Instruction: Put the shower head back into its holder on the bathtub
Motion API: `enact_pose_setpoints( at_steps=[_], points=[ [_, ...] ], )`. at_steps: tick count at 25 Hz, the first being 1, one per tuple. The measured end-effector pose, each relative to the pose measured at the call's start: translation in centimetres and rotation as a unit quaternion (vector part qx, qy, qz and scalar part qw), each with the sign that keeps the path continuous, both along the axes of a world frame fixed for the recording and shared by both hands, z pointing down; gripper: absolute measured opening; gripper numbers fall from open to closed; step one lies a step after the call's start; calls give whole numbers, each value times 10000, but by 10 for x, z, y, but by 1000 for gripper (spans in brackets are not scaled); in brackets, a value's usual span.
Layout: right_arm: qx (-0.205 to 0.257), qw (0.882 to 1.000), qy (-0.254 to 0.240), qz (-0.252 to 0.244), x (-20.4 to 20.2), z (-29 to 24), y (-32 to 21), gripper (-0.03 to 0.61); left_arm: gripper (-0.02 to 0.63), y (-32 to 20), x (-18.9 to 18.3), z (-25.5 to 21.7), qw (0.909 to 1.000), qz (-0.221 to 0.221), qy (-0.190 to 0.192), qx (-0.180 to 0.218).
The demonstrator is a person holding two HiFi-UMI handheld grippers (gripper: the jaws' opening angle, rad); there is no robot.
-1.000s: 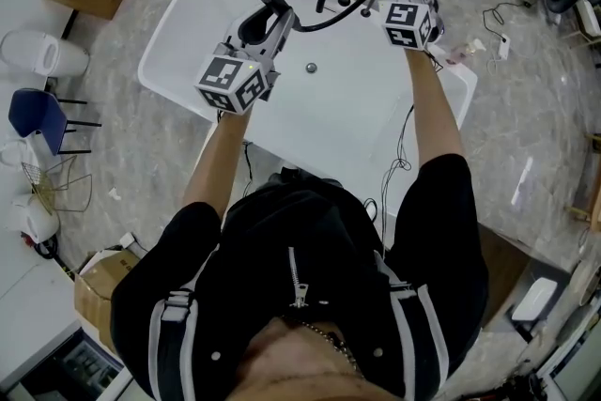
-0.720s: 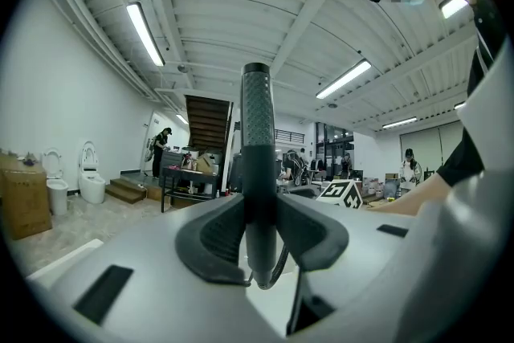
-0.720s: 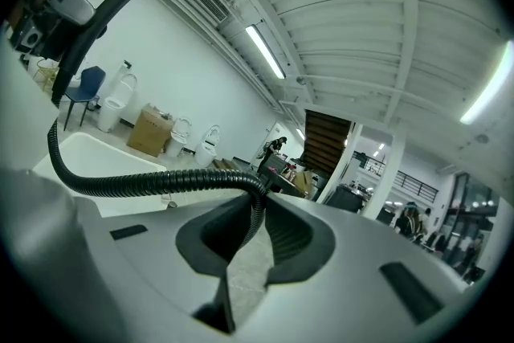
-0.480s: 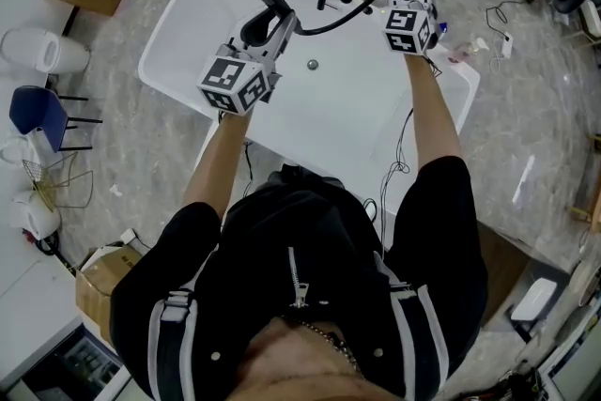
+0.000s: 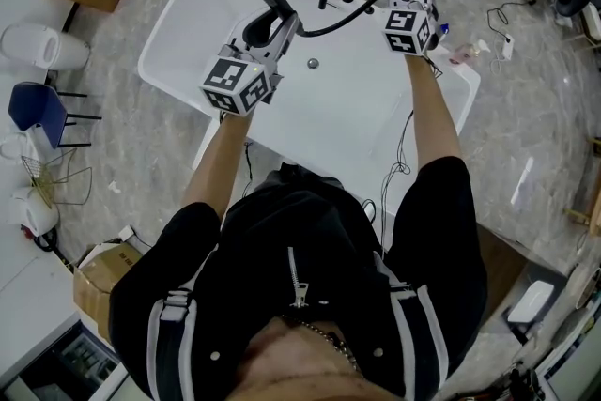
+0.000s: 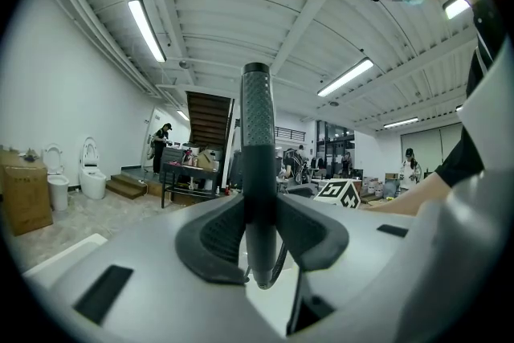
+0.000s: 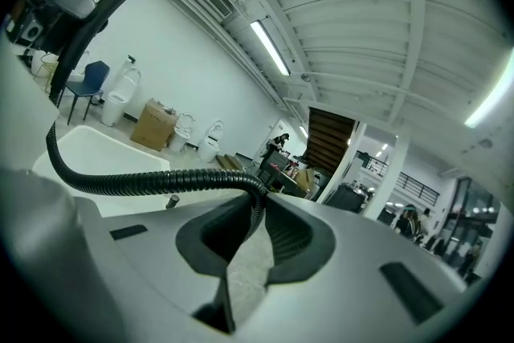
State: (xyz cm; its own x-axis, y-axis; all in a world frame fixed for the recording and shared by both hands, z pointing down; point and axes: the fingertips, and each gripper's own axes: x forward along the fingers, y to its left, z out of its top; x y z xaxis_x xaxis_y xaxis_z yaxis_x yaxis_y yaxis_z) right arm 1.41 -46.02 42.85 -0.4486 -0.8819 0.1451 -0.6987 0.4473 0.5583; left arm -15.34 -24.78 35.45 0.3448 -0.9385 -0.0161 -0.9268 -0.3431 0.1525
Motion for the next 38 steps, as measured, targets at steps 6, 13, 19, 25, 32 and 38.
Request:
enact_pose_setpoints(
  at_steps=[6,13,19,25,32,38],
  points=[
    [-204,9998,12,1,0,20,0,63,132,-1,-4,8,9999,-59,28,-80],
    [-426,9991,60,-27,-1,40,2,63,132,0,-6,13,9998,-103,37,-145],
    [-587,9982,70,-31,-2,54,5,63,132,2,-10,15,9998,-136,35,-161],
    [-728,9973,79,-63,-3,65,8,63,132,4,-10,18,9996,-170,35,-205],
    [-946,9954,129,-81,-4,87,9,63,132,6,-14,23,9994,-222,59,-244],
    [-1234,9921,169,-115,-6,110,13,63,132,9,-15,23,9995,-220,77,-201]
  ],
)
